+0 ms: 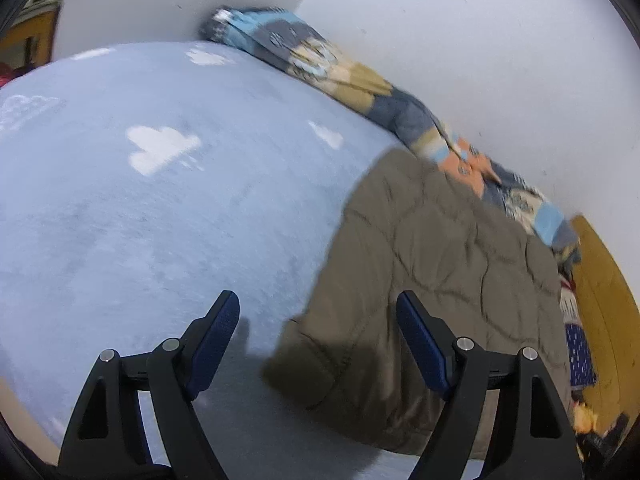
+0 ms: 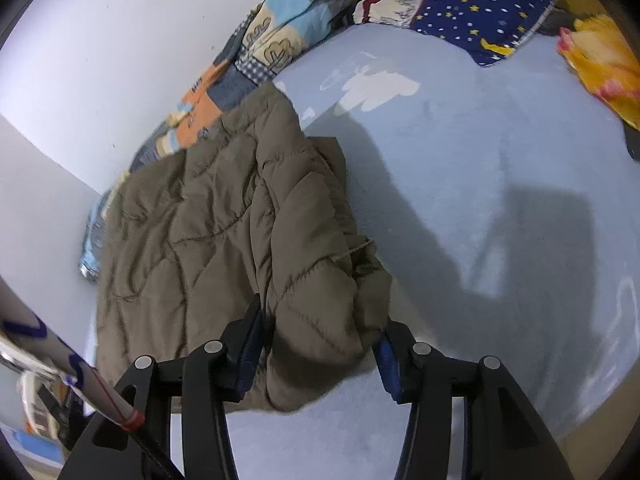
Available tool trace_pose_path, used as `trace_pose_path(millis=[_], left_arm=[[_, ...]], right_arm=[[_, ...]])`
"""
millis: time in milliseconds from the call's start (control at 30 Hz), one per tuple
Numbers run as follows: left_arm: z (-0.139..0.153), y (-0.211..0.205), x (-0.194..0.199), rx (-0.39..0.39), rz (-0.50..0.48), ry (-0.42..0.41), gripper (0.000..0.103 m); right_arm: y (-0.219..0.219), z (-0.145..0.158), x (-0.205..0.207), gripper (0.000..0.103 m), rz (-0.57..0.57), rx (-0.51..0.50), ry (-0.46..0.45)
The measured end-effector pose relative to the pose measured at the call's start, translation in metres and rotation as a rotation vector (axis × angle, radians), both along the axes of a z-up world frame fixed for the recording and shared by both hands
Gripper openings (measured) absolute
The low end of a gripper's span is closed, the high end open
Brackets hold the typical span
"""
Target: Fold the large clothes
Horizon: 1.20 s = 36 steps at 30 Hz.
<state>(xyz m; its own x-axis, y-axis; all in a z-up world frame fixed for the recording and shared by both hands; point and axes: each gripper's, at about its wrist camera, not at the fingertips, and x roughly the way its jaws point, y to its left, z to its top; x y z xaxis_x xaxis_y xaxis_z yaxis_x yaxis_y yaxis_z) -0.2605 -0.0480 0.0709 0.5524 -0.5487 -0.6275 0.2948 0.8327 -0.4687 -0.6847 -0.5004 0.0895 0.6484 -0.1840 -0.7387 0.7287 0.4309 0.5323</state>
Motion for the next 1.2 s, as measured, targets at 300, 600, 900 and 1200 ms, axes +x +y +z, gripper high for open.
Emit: trace_pose_path(millis=[300,600,900,1200], left_arm=[[0.044,-0.013,-0.030,0.053,-0.019,-0.219,0.080],[0.021,-0.084,-0.055,0.198,-0.278,-0.226,0.080],[0.001,-0.094,-0.050,0.260,-0.270,-0.183,0.083],[-0.001,-0.098,-0.052,0.292,-0.273,-0.188,0.084]], right_arm=[[0.033,0.061,-0.014,0.054,-0.073,-0.362,0.063],[0.044,0.042,0.028,0.054,0.102,-0.350,0.085],[0.034,0.012,0.035,0.055,0.113,-0.274,0.155],[0.023,-0.007,0.035,0.056,0.098,-0.163,0.156]])
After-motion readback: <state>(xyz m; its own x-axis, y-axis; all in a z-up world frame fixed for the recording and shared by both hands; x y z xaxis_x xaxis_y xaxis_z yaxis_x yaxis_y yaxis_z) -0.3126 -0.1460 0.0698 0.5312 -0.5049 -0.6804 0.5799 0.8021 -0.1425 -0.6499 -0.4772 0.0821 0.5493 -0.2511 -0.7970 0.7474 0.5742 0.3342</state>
